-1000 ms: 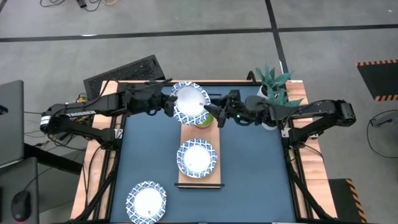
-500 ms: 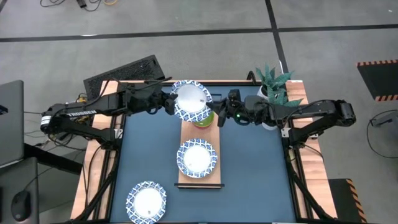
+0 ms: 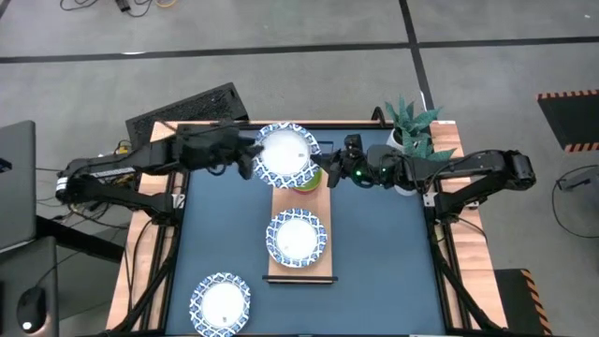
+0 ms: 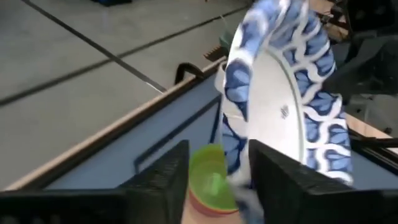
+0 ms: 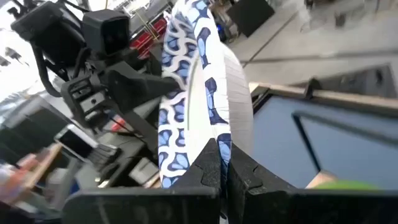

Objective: Place and stack bowls onto a shelf
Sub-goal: Stack the white patterned plate on top of the other white patterned plates on the shelf

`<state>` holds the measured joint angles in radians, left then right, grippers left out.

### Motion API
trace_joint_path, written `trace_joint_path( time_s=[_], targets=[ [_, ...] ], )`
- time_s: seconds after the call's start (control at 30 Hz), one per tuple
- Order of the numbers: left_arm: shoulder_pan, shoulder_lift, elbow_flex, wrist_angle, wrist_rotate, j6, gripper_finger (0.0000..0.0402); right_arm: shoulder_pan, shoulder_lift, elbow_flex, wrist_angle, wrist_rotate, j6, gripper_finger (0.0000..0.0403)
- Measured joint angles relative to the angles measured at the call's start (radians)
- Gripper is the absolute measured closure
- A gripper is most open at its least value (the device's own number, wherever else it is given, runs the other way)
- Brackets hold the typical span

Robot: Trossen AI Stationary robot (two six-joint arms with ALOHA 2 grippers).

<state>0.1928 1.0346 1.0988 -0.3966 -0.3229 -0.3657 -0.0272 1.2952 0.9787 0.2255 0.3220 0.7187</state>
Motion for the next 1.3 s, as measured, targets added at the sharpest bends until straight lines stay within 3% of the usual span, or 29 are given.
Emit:
trace_joint_path(
  time_s=[0.23, 0.57, 0.77, 1.1, 1.3],
  targets=[
    [0.001, -0.165, 0.000, -0.119, -0.028, 0.016, 0.0182, 0.065, 0.000, 0.000, -0.131, -0.140, 0.241, 0.0383],
    [0.001, -0.273, 0.001, -0.275, -0.026, -0.114, 0.0172, 0.257, 0.002, 0.000, -0.426, -0.187, 0.490, 0.0383],
    [0.001, -0.254, 0.000, -0.315, -0.025, -0.118, 0.0171, 0.268, 0.033, -0.004, -0.451, -0.187, 0.513, 0.0383],
    [0.001, -0.210, 0.000, -0.329, -0.021, -0.119, 0.0171, 0.254, 0.163, 0.001, -0.343, -0.250, 0.523, 0.0383],
    [0.000, -0.197, 0.000, -0.330, -0.021, -0.122, 0.0171, 0.239, 0.164, 0.000, -0.414, -0.265, 0.500, 0.0383]
  ],
)
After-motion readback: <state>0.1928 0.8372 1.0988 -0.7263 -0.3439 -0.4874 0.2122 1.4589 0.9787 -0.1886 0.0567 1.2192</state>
